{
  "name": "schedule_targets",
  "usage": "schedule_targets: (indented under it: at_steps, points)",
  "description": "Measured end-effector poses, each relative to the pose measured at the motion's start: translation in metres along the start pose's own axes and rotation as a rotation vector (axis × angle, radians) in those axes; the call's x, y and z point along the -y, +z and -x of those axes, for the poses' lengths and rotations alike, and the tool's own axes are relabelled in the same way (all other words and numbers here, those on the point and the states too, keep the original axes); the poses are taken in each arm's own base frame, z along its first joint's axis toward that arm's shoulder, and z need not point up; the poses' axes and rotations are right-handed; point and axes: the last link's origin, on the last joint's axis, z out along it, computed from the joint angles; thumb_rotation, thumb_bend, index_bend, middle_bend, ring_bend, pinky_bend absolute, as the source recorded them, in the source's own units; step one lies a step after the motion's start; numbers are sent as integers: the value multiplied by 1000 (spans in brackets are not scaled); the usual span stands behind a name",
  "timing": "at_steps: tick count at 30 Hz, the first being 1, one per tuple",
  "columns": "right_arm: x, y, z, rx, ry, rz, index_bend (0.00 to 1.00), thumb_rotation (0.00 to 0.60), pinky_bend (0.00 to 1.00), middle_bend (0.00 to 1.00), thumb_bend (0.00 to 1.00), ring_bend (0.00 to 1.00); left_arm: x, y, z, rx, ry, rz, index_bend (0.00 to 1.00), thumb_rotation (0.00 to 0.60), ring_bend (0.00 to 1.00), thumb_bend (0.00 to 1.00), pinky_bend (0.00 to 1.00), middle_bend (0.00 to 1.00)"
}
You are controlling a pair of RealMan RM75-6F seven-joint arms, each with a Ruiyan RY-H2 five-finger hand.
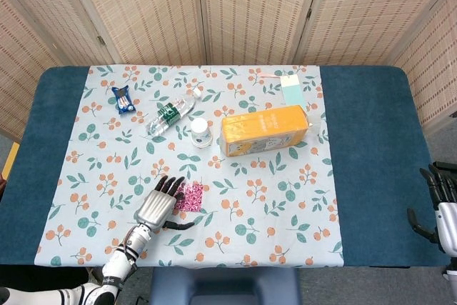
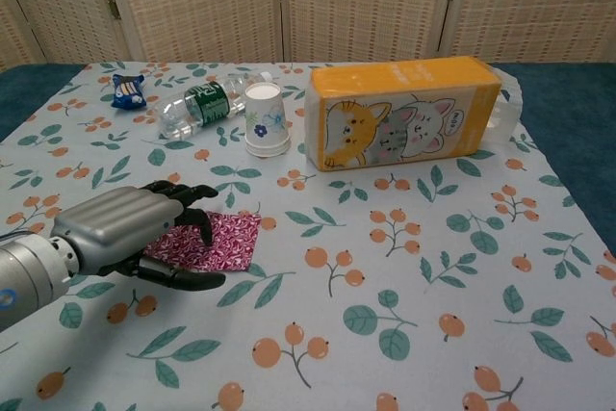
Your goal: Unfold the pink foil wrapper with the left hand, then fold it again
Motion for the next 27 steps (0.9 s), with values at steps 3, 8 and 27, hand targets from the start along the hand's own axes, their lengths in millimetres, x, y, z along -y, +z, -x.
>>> schedule_targets:
  at_steps: [3,8,27]
  points:
    - [-1,-1,0,0,1,3,0,600,0,50,447,0,-3,1,-1,0,-3,6,329,128,0,121,0,0]
    - [-2,-1,0,0,2,6,0,600,0,50,447,0,-8,2,-2,-1,-2,16,328,128,0,120,0,0]
    - [-8,-4,-2,-6,6,18,0,600,0,50,447,0,-25,15,-6,-2,9,44,306,129,0,120,0,0]
